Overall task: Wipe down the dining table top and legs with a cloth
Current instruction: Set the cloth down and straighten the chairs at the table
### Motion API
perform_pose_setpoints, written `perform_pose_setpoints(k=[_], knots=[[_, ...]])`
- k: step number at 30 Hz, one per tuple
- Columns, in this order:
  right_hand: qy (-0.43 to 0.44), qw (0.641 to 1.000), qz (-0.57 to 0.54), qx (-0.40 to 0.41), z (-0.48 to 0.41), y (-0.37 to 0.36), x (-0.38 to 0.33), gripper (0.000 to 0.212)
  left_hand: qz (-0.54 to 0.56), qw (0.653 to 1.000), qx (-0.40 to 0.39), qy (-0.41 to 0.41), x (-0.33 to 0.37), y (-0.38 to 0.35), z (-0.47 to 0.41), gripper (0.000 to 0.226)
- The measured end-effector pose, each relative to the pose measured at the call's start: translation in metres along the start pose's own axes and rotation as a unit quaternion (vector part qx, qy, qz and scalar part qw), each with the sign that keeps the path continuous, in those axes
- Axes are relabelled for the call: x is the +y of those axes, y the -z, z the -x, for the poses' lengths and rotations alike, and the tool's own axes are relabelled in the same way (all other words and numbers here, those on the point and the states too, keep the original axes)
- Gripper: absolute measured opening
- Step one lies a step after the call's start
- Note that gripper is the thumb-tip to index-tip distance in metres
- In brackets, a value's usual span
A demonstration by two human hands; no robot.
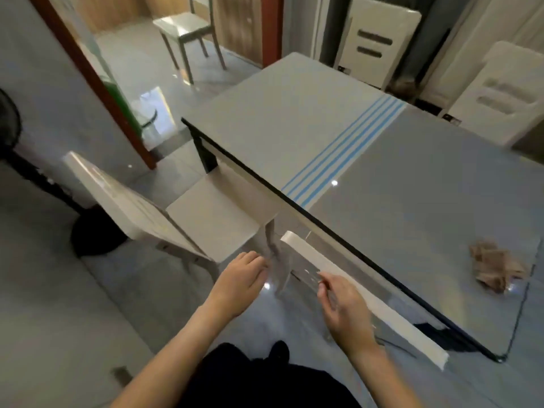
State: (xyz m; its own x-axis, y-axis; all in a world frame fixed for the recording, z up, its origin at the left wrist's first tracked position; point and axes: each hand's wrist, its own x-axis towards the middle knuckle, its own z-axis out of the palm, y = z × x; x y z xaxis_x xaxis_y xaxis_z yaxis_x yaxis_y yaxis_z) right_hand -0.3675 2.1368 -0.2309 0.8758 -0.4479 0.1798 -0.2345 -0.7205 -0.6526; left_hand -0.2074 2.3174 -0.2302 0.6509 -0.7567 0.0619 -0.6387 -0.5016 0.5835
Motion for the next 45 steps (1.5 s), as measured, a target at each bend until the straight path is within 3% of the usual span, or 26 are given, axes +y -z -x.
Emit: perform_pose_setpoints(k=[4, 7, 9, 11, 16, 22, 27, 30, 33, 38, 41, 45], knots=[[-0.123, 0.967, -0.094, -0.201, -0.014, -0.067, -0.01, 0.01, 0.058, 0.972, -0.026, 0.227, -0.063, 0.011, 0.076, 0.039], [-0.147, 0.936, -0.091, -0.306, -0.02, -0.109, -0.011, 0.014, 0.119, 0.916, -0.002, 0.384, -0.102, 0.011, 0.144, 0.045], [-0.145, 0.925, -0.077, -0.344, -0.026, -0.133, -0.017, 0.019, 0.15, 0.869, 0.016, 0.472, -0.121, 0.013, 0.182, 0.035], [-0.148, 0.919, -0.072, -0.358, -0.036, -0.157, -0.029, 0.021, 0.175, 0.839, 0.043, 0.514, -0.14, 0.017, 0.208, 0.023], [-0.141, 0.921, -0.128, -0.34, -0.076, -0.209, -0.092, 0.02, 0.23, 0.791, 0.132, 0.552, -0.194, 0.05, 0.226, 0.018], [-0.118, 0.946, -0.207, -0.222, -0.144, -0.251, -0.194, 0.013, 0.205, 0.829, 0.159, 0.495, -0.277, 0.133, 0.172, 0.016], [-0.062, 0.968, -0.2, -0.141, -0.194, -0.273, -0.257, 0.021, 0.113, 0.91, 0.194, 0.349, -0.324, 0.214, 0.086, 0.023], [-0.038, 0.972, -0.155, -0.171, -0.213, -0.296, -0.279, 0.037, 0.032, 0.948, 0.196, 0.251, -0.335, 0.251, 0.036, 0.029], [-0.032, 0.964, -0.087, -0.251, -0.22, -0.325, -0.284, 0.047, -0.061, 0.97, 0.18, 0.152, -0.348, 0.271, -0.009, 0.032], [-0.036, 0.952, -0.024, -0.303, -0.225, -0.344, -0.278, 0.067, -0.157, 0.98, 0.067, 0.103, -0.385, 0.267, -0.052, 0.033], [-0.034, 0.95, -0.023, -0.309, -0.223, -0.344, -0.278, 0.078, -0.186, 0.979, 0.062, 0.059, -0.4, 0.266, -0.065, 0.025], [-0.012, 0.952, -0.01, -0.305, -0.226, -0.335, -0.287, 0.068, -0.192, 0.98, 0.04, -0.027, -0.422, 0.278, -0.087, 0.027]])
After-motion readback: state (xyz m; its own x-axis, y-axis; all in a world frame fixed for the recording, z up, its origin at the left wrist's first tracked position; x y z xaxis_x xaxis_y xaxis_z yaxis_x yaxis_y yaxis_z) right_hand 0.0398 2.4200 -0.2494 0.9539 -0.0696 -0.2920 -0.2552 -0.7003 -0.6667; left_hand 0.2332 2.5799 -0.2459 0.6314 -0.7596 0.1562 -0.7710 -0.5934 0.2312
